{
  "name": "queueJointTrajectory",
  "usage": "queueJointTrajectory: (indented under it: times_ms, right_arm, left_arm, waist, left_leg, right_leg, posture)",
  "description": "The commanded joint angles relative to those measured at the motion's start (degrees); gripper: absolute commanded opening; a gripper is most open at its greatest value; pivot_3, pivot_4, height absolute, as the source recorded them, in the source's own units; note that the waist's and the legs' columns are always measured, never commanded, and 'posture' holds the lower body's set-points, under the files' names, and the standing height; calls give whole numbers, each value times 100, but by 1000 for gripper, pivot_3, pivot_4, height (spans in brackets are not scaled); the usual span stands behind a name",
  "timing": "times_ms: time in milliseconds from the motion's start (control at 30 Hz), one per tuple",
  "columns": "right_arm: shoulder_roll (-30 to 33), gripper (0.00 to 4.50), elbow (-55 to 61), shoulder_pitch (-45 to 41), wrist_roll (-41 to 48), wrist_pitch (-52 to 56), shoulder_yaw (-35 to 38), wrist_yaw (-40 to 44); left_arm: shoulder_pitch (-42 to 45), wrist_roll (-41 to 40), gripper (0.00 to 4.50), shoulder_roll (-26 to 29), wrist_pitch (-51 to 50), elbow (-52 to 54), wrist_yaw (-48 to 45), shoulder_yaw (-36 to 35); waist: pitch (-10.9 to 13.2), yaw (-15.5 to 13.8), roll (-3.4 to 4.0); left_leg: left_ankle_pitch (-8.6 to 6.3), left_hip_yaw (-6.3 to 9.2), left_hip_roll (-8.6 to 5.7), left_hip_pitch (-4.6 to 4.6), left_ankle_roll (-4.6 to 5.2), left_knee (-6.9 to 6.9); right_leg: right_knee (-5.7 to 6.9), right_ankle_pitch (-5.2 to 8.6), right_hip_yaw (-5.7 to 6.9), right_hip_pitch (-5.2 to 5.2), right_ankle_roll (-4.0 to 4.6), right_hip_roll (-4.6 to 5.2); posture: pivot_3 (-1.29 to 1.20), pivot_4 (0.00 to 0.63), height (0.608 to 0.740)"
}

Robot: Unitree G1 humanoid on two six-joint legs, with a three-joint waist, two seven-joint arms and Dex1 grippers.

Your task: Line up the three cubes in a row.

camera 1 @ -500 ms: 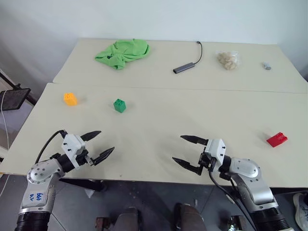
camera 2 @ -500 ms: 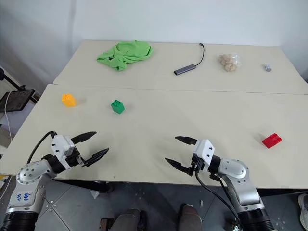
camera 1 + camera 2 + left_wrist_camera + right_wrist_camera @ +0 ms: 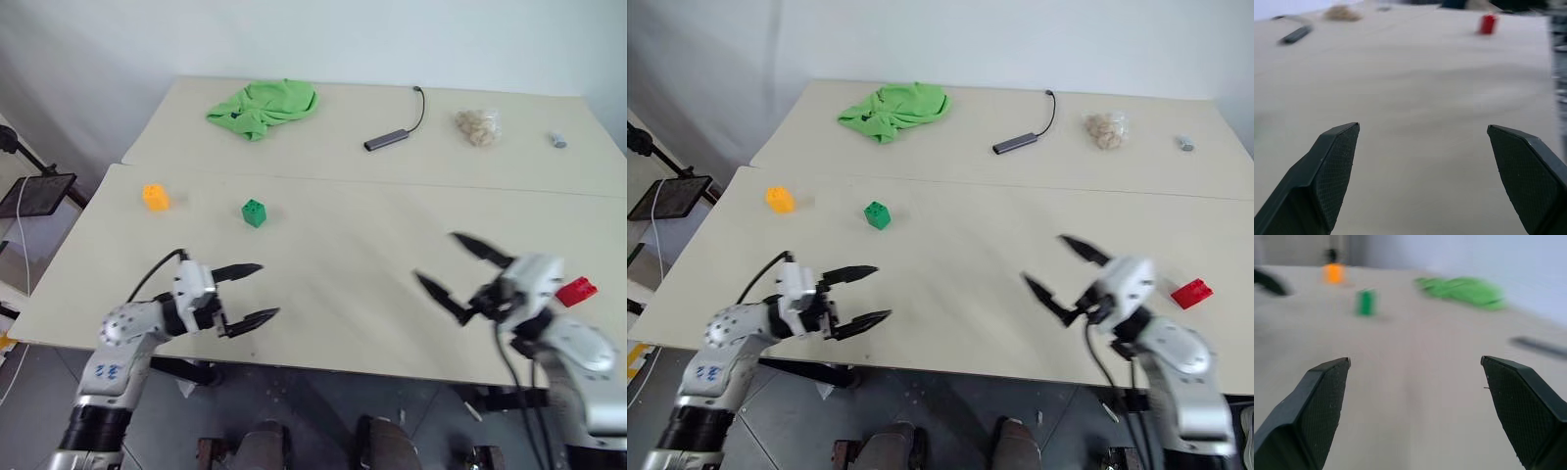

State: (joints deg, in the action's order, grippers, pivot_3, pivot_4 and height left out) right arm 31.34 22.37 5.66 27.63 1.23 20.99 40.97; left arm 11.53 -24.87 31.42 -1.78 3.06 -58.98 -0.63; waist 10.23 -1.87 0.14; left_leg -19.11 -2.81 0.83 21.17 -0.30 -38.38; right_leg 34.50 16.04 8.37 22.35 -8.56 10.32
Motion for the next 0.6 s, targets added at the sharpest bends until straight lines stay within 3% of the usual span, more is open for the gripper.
queueJointTrajectory:
  times_ms: [33, 133, 333, 467, 600]
  right_arm:
    - [-232, 4500, 318, 882, 236, 61, 1411, -624]
    - [-680, 4500, -82, 1926, 267, -119, 2509, -912]
    - [-1241, 4500, -706, 2277, 170, -239, 2696, -1360]
    - [-1111, 4500, -372, 1891, 439, 568, 2456, -1937]
    - [-573, 4500, 27, 1213, 1043, 2137, 2408, -2874]
  left_arm:
    - [290, 182, 4459, -186, 177, -113, 43, 150]
    - [696, 202, 4459, -592, 159, -436, 349, 170]
    - [1032, 193, 4459, -704, 59, -834, -230, 497]
    - [1271, 199, 4459, -783, 37, -1063, -415, 588]
    - [1303, 239, 4459, -789, 3, -1105, -466, 601]
  waist:
    - [-1, 2, -2]
    - [-2, -76, -2]
    - [-9, 121, -10]
    - [-10, 192, -8]
    - [-12, 190, -5]
  left_leg:
    - [0, -3, 0, -1, 0, 6]
    - [-1, -7, -4, 2, 1, 11]
    - [-2, -49, -2, -20, 9, 15]
    - [-2, -61, 3, -34, 10, 16]
    - [-3, -69, 4, -35, 11, 16]
  right_leg:
    - [-2, 0, 0, 0, 0, 0]
    - [-12, 0, -1, 1, -1, 0]
    - [-26, 0, -47, 0, 1, -6]
    - [-8, 0, -66, 5, 2, -9]
    - [-3, 0, -77, 11, 3, -8]
  posture:
    - [0, 150, 740]
    - [0, 150, 740]
    - [0, 150, 740]
    - [0, 150, 740]
    - [0, 150, 740]
